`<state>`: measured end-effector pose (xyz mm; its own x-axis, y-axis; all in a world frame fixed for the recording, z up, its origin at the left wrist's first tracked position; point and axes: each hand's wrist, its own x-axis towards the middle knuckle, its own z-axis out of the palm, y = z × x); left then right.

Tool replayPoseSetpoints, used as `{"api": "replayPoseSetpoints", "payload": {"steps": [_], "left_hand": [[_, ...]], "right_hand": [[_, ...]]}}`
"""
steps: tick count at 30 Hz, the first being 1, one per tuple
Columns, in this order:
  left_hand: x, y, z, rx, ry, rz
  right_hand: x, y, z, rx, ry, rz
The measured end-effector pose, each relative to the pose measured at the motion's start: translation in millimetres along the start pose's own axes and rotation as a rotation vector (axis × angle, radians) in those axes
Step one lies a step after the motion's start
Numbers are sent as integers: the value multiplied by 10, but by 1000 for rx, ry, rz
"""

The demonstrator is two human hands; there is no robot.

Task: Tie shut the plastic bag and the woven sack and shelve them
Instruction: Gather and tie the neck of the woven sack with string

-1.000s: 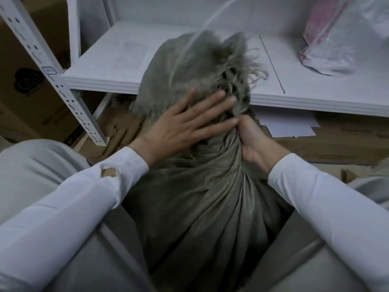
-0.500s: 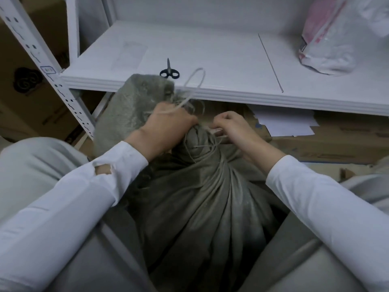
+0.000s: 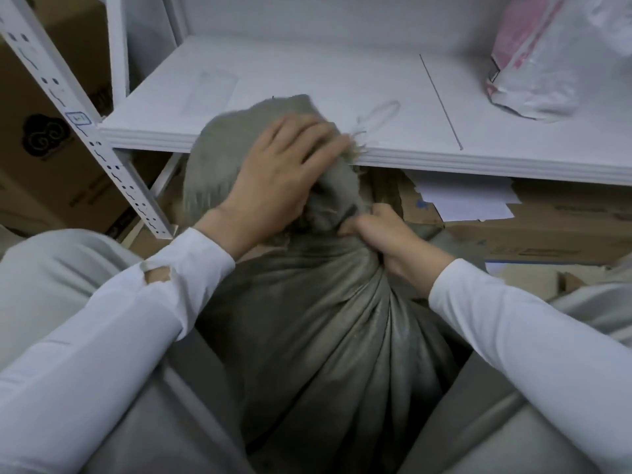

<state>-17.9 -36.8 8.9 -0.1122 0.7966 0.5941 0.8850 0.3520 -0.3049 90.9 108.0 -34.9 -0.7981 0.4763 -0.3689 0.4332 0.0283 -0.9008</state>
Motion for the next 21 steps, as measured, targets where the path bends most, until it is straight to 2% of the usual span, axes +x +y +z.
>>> {"api": "replayPoseSetpoints", "payload": {"steps": [1, 3, 6, 8, 11, 16, 18, 21], "left_hand": [[-11, -7, -18, 18, 110, 0], [-76, 17, 5, 74, 195, 63], [-202, 132, 117, 150, 83, 217], [-245, 183, 191, 187, -21, 286], [-255, 186, 271, 229, -27, 268], [-237, 182, 285, 173, 122, 303], [-215, 183, 266, 147, 144, 313], [-159, 170, 214, 158, 26, 248]], "right_hand": [[12, -23, -61, 134, 6, 63], [55, -34, -125, 305, 40, 139], [114, 20, -127, 482, 62, 152], [75, 15, -117, 514, 68, 159], [-10, 2, -127, 466, -56, 170], [-144, 37, -107, 275, -345, 199], [-132, 19, -112, 208, -391, 223], [-132, -67, -126, 120, -372, 220]]}}
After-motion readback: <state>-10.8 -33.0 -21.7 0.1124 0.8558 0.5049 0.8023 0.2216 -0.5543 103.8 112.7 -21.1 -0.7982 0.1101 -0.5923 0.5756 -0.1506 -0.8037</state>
